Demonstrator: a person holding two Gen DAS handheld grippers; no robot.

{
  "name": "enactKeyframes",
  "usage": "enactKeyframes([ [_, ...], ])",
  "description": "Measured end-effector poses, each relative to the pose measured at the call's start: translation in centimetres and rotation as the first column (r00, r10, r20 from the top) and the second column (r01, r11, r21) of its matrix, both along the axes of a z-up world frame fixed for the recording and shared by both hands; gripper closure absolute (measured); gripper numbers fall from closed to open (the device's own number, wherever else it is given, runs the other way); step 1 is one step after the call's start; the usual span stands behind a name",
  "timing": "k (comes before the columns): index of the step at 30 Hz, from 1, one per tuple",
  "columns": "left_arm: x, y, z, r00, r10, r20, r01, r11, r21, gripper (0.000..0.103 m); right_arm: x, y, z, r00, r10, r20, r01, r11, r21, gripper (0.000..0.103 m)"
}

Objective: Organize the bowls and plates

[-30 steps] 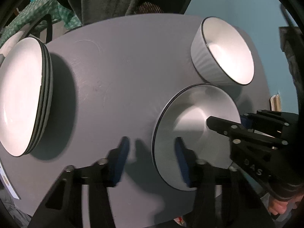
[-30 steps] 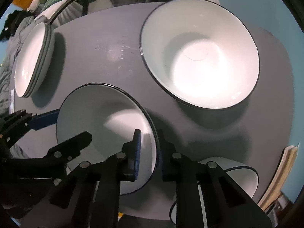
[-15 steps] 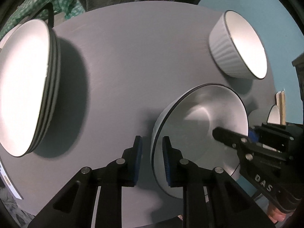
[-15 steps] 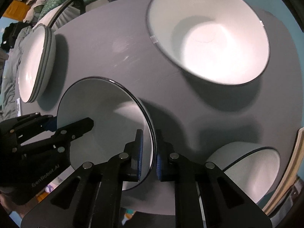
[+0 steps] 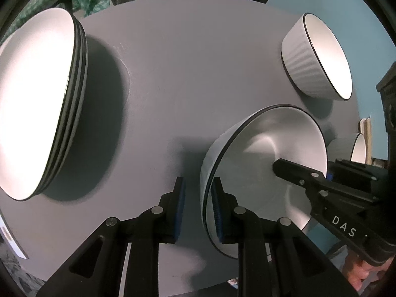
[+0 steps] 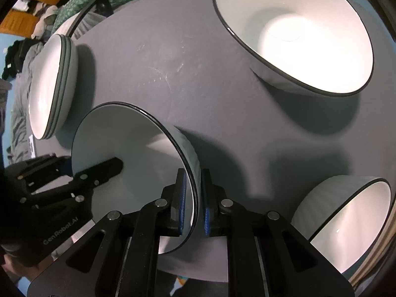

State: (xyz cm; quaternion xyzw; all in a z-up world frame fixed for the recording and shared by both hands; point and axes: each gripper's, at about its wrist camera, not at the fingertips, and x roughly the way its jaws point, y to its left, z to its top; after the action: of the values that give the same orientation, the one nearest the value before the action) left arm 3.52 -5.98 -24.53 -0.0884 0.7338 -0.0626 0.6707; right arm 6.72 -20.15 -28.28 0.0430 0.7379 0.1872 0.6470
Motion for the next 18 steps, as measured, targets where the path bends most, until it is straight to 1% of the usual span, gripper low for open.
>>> enactKeyframes([
  [2,-0.1,0.1,0.0,1.000,0.006,-0.006,-0.006,1.000,-0.023,0.093,0.0,-0.6,0.1,1.000,-0.009,0.004,0.009,1.000,0.001,0.092],
  [3,-0.2,-0.1,0.0,1.000,0.004,-0.012,-0.004,0.999,-0.033,0.093,-0.1,-0.8,0.3,1.000,-0.014,0.008,0.014,1.000,-0.009,0.094],
  [4,-0.5,0.4,-0.3,1.000,-0.002,-0.006,0.002,1.000,-0.023,0.094,-0.1,-1.1,0.4,1.000,-0.016,0.012,0.016,1.000,-0.013,0.094],
  [7,-0.8,0.0,0.1,1.000,-0.023,0.002,0.023,1.000,-0.003,0.094,-0.1,-1.0,0.4,1.000,-0.014,0.008,0.014,1.000,-0.020,0.095],
  [9,-0.9,-0.6,0.8,1.000,-0.020,0.003,0.020,1.000,0.000,0.094,-0.1,-1.0,0.6,1.000,-0.017,0.001,0.017,1.000,-0.023,0.095],
  [13,-0.9,-0.8,2.2,1.000,-0.003,0.012,0.003,1.000,-0.016,0.094,-0.8,-0.9,1.3,0.999,-0.035,-0.004,0.035,0.999,-0.016,0.095],
  [18,-0.6,-1.4,4.2,0.999,-0.004,0.031,0.005,1.000,-0.026,0.094,-1.1,-1.8,2.9,0.999,-0.046,0.004,0.047,0.999,-0.019,0.096],
])
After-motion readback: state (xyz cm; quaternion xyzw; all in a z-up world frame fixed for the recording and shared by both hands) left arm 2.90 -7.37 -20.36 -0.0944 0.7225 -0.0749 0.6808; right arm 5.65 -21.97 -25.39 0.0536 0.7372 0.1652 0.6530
